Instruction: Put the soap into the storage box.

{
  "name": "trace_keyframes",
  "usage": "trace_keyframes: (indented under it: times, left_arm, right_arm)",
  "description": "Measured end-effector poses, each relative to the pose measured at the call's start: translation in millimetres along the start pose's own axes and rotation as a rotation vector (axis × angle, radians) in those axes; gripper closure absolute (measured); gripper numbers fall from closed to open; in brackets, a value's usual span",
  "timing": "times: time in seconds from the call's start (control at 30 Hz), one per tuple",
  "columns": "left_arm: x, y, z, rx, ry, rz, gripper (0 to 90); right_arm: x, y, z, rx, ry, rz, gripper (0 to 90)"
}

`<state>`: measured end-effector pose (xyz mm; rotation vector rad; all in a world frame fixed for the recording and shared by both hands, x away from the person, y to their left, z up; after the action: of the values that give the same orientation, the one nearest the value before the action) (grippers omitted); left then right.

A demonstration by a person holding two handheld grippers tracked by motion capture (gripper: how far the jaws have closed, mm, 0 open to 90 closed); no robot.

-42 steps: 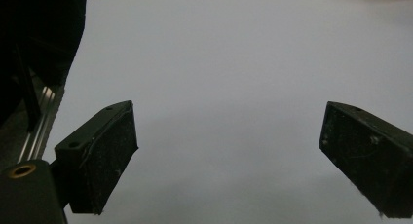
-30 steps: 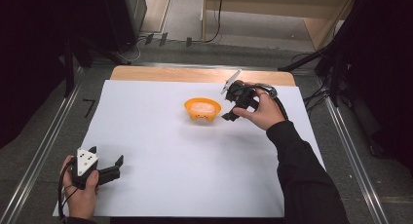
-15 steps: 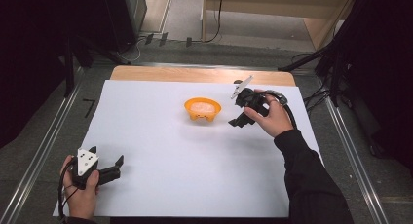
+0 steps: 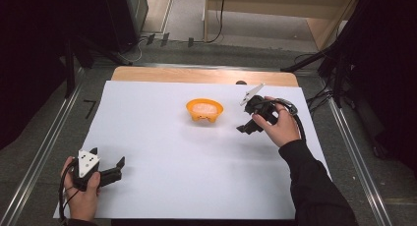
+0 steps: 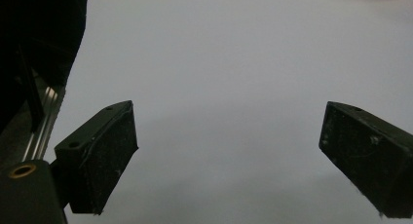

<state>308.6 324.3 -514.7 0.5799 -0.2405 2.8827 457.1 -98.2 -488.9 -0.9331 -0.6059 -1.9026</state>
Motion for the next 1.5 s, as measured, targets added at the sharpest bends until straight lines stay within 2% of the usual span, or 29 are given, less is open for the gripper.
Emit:
trace_keyframes:
  times: [0.13,0.23,0.33,0.47,0.97,1.13,1.5]
  left_arm:
    - [0.0,0.0,0.1,0.000,0.001,0.000,7.0]
    - [-0.1,0.0,0.1,0.000,0.000,0.000,7.0]
    - [0.0,-0.1,-0.1,-0.001,-0.001,0.000,6.9]
    - [-0.1,0.1,0.1,0.000,0.001,0.000,7.0]
    - [-0.2,0.1,-0.1,-0.003,-0.001,0.001,6.9]
    - [-0.1,0.2,0.0,-0.001,-0.001,0.001,6.9]
    - [-0.1,0.3,0.0,-0.005,0.000,0.001,6.9]
  right_arm:
    - [3.8,-1.3,-7.5,-0.034,0.010,-0.020,13.7]
    - [6.6,-0.6,-15.8,-0.038,0.006,-0.047,13.5]
    - [11.9,2.7,-22.3,-0.072,0.032,-0.095,12.8]
    - [19.9,4.6,-29.7,-0.115,0.081,-0.123,13.1]
    - [30.9,-9.7,-67.9,-0.151,0.108,-0.125,13.2]
    - [36.1,-12.9,-76.3,-0.166,0.130,-0.134,13.1]
    - [40.8,-24.9,-95.1,-0.183,0.142,-0.131,13.4]
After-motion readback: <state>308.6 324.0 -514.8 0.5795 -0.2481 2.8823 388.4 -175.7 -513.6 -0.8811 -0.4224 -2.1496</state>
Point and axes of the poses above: each handheld gripper's, and its own axes: x roughly backward along the jaws, z roughly out of its top, y roughly to its right, the point moved 10 cm from there along -x, roughly forward along the jaws, and after that the axes turned 7 degrees about y, right-handed, at the moved point
